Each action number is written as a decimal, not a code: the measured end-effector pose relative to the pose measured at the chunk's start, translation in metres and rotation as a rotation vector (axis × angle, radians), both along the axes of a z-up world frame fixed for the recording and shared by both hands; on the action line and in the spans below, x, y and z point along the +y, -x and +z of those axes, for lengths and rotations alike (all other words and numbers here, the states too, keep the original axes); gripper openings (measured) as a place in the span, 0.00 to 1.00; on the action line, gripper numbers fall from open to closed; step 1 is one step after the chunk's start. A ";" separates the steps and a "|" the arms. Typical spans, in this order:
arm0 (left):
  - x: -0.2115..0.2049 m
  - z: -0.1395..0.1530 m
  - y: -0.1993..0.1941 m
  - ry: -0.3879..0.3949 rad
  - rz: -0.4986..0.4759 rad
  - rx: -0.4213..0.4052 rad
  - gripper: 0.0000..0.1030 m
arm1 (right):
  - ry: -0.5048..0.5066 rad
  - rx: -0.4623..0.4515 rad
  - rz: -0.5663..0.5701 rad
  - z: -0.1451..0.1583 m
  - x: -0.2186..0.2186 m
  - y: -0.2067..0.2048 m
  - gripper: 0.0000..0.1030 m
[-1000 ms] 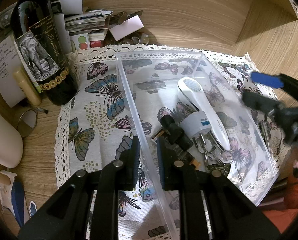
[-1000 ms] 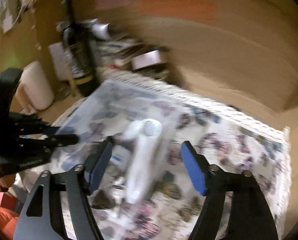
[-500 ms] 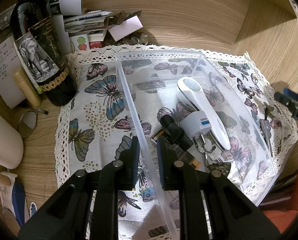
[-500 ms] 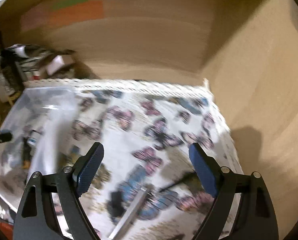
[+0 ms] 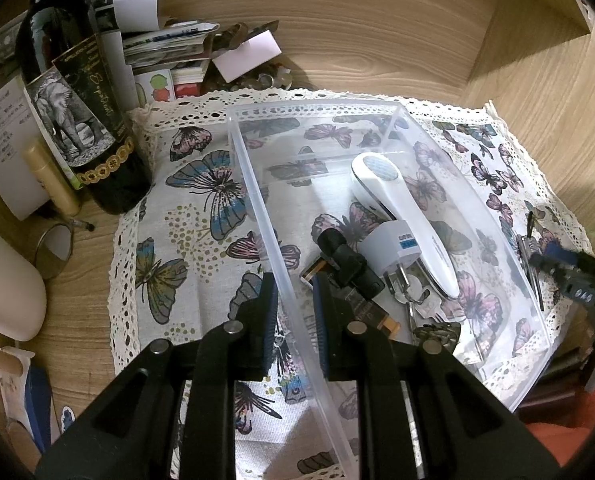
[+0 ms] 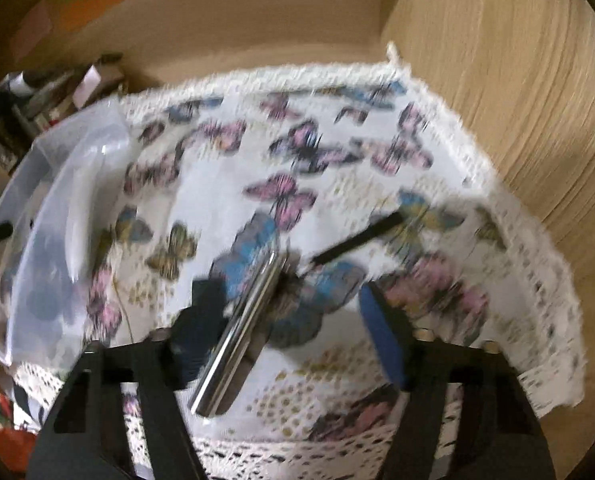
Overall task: Organize rigid objects
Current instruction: 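Grasp the silver pen on the cloth with the right tool, then lower the silver pen into the box and open the right tool, then move the open right tool to the last small black item on the cloth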
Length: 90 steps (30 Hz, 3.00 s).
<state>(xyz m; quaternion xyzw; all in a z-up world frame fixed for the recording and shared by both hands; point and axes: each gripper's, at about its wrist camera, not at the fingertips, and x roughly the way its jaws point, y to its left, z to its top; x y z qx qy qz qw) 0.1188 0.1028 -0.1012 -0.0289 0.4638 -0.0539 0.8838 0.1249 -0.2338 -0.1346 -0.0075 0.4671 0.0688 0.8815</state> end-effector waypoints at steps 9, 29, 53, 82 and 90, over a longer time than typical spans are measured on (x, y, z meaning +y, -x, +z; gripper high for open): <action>-0.001 0.000 0.000 0.000 -0.003 0.000 0.16 | 0.041 -0.049 -0.051 -0.008 -0.002 0.011 0.14; -0.002 0.002 0.001 -0.001 -0.008 0.002 0.16 | -0.016 -0.298 0.136 0.074 0.060 -0.014 0.14; 0.002 0.001 0.001 0.026 -0.006 0.002 0.17 | -0.006 -0.214 0.564 0.073 0.187 -0.036 0.14; 0.002 0.002 0.002 0.021 -0.012 0.003 0.17 | 0.050 -0.212 0.509 0.084 0.161 -0.032 0.26; 0.001 0.002 0.002 0.020 -0.012 0.002 0.17 | 0.105 -0.272 0.348 0.091 0.112 -0.016 0.53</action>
